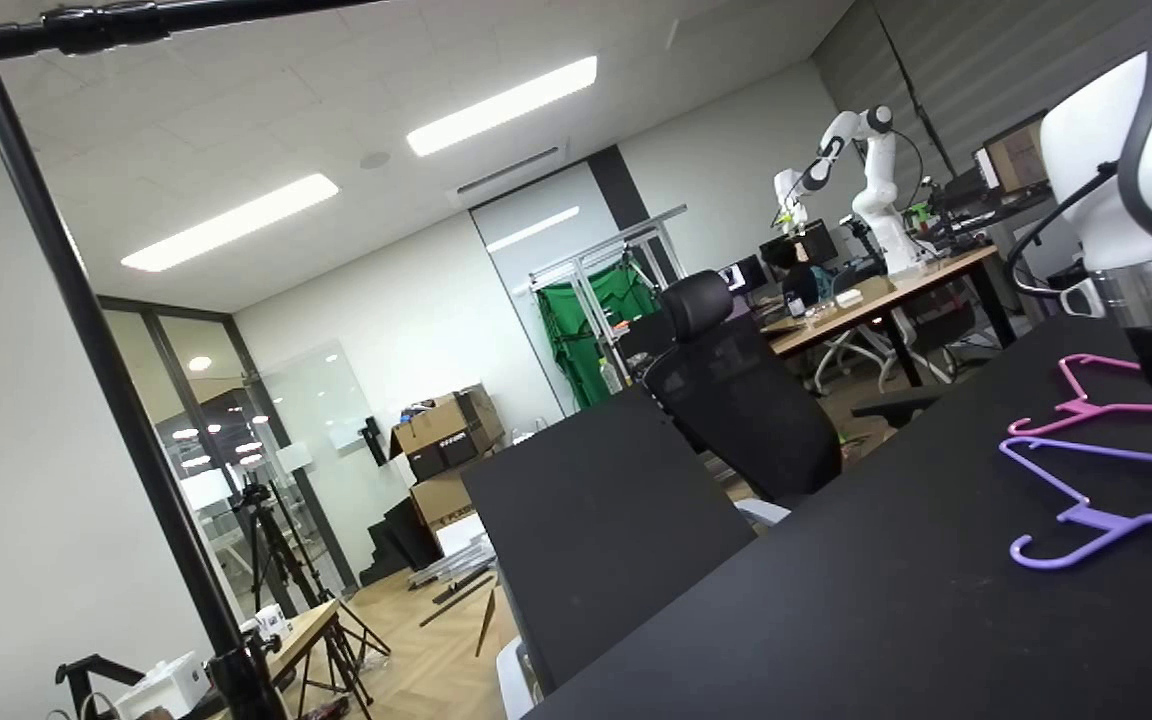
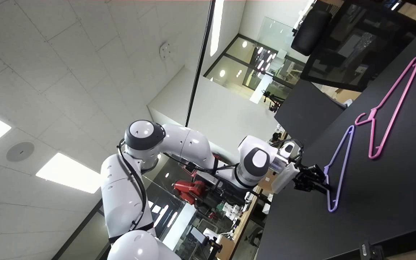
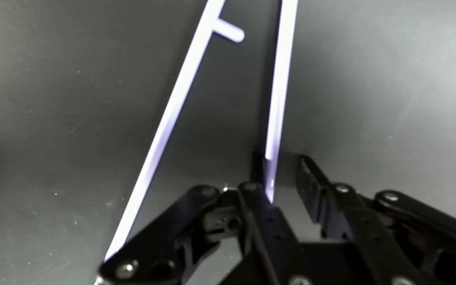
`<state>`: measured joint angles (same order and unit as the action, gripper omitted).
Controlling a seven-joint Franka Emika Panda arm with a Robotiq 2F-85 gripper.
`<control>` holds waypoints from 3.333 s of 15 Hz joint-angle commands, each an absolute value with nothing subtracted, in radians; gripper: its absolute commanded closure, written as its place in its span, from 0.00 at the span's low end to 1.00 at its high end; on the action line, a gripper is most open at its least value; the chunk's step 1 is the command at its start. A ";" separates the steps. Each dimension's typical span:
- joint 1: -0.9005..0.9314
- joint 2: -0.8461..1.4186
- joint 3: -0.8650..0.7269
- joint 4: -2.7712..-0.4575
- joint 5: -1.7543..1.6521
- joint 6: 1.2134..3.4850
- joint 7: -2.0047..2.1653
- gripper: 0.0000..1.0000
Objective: Hang the coat hangers on the rod
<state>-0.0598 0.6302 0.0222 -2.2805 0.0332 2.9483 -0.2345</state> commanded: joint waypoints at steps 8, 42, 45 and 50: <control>-0.203 0.608 0.128 -2.212 0.071 2.770 -0.262 0.98; -0.355 0.474 -0.026 -1.879 1.048 1.520 -1.197 0.92; -0.348 0.482 -0.029 -1.871 1.041 1.517 -1.196 0.92; -0.348 0.485 -0.029 -1.869 1.040 1.516 -1.196 0.92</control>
<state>-0.3998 0.4838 0.0307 -1.8741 1.0224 1.5361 -1.1872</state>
